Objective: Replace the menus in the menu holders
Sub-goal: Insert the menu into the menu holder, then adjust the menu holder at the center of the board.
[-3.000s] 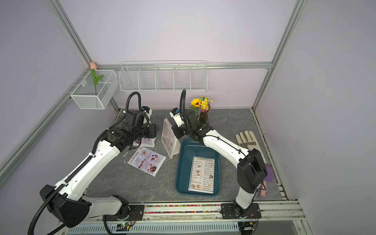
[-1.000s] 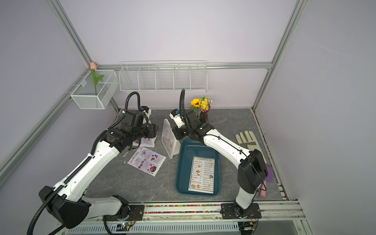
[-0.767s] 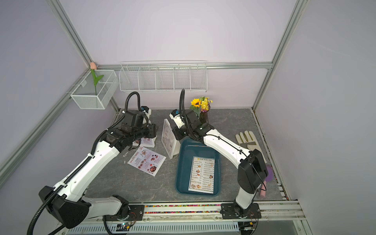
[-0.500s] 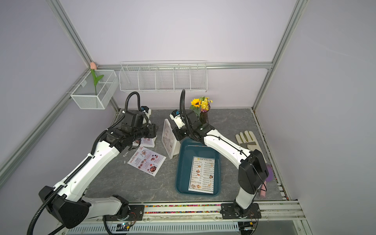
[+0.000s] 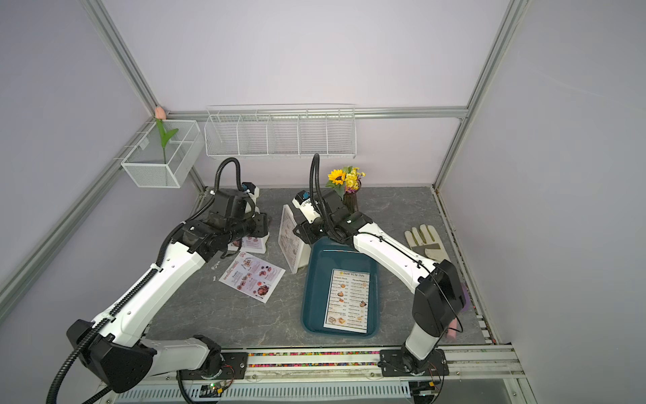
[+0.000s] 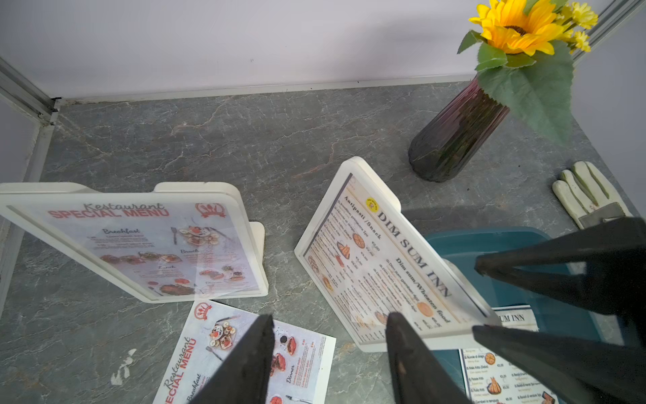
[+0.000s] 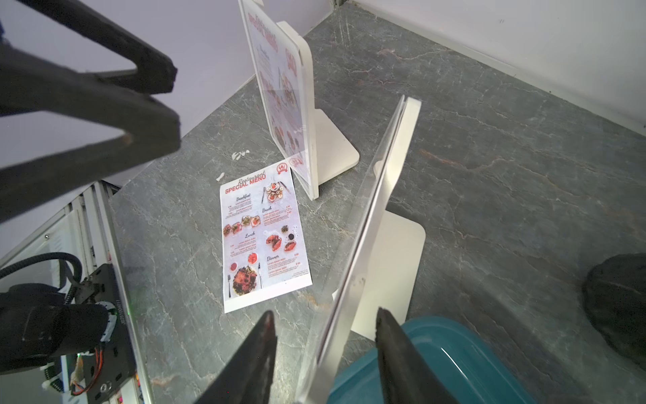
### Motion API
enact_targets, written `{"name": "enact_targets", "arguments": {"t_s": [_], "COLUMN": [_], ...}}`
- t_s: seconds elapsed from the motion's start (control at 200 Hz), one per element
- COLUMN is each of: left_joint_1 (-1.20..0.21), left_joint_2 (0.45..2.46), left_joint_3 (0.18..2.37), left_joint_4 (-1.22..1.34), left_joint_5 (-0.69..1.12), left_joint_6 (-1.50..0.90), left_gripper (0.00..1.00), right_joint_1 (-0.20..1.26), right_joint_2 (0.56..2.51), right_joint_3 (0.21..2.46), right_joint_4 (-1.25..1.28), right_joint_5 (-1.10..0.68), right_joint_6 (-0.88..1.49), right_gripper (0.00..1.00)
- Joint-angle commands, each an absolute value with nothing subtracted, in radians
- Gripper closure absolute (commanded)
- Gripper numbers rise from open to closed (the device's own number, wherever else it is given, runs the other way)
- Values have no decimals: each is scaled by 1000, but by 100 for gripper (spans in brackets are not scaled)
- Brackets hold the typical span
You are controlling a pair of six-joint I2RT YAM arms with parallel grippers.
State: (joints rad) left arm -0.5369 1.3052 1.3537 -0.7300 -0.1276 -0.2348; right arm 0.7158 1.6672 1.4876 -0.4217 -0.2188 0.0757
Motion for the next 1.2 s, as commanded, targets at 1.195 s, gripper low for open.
{"name": "enact_targets", "arguments": {"t_s": [1.195], "left_joint_1": [-531], "left_joint_2": [1285], "left_joint_3": [1352], "left_joint_4": [-716], "left_joint_5": [-174], "left_joint_6": [-225], "left_gripper": [46], "right_joint_1": [642], "right_joint_2": [1864], "right_joint_3": [1355], "right_joint_4": [59], "right_joint_5": [20], "right_joint_6": [-224], "right_gripper": [23]}}
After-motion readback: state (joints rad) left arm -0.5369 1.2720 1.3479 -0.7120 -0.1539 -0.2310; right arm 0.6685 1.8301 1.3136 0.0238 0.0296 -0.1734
